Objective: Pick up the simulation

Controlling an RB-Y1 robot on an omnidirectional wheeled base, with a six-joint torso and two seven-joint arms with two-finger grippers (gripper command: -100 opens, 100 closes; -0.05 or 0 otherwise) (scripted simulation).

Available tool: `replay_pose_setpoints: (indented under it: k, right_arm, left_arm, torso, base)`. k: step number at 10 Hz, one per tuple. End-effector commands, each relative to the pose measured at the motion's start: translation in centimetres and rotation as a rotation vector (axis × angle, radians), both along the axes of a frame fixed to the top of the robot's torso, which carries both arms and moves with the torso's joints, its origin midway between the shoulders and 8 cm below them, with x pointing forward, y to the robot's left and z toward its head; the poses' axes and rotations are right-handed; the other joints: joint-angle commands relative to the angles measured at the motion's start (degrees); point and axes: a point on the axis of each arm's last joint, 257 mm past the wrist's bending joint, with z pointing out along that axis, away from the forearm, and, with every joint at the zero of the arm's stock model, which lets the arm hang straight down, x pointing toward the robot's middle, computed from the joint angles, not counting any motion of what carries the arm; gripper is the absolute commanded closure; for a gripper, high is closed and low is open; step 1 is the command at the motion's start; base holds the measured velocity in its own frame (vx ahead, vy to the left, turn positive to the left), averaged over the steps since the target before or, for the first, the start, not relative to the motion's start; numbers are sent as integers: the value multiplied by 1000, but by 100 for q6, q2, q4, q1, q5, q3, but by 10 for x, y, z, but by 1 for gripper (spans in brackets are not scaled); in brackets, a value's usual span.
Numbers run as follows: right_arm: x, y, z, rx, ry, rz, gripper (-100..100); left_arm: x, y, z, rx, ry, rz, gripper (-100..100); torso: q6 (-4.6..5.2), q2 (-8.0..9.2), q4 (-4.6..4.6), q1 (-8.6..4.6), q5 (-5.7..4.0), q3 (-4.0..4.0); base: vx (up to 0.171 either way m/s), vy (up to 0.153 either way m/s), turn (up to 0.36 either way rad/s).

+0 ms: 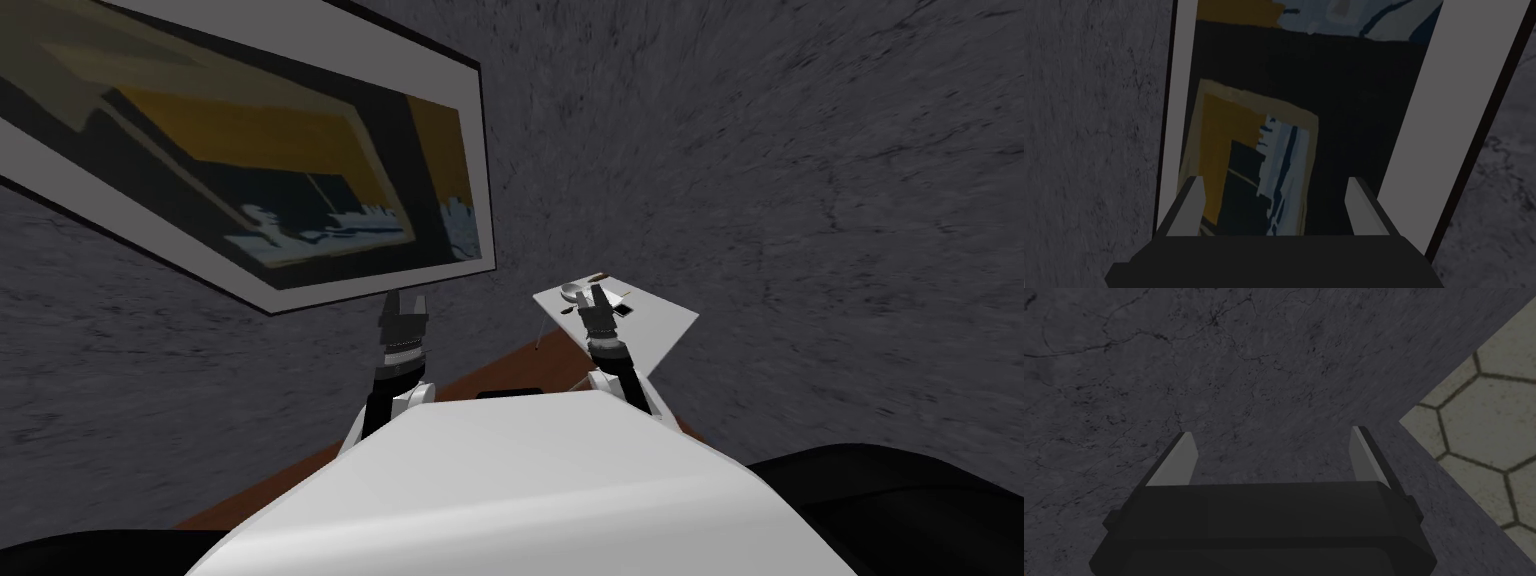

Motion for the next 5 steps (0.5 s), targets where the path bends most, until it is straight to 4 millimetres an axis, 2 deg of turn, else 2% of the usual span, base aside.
replay_pose_setpoints:
  k: [1, 2, 3, 4, 5]
  right_arm:
    - [6, 0, -17, -79, 56, -1, -100]
    - [6, 1, -17, -88, 57, 4, -100]
    - [10, 1, -34, -160, 107, 1, -100]
    - [10, 1, -34, -169, 109, 6, -100]
    - [14, -1, -52, -241, 160, 0, -100]
  left_arm:
    - [0, 0, 0, 0, 0, 0, 0]
    - [0, 0, 0, 0, 0, 0, 0]
    - [0, 0, 0, 0, 0, 0, 0]
    - [0, 0, 0, 0, 0, 0, 0]
    - [0, 0, 0, 0, 0, 0, 0]
  torso:
    - [0, 0, 0, 0, 0, 0]
    - [-2, 0, 0, -1, 0, 0]
    - [0, -1, 0, 2, 1, -1]
    - [-2, 7, 1, 1, 1, 3]
    - [0, 5, 1, 2, 0, 3]
  base:
    - [-59, -18, 98]
    - [-57, -14, 66]
    - [-84, -16, 132]
    - [-73, -15, 63]
    - [-76, -23, 135]
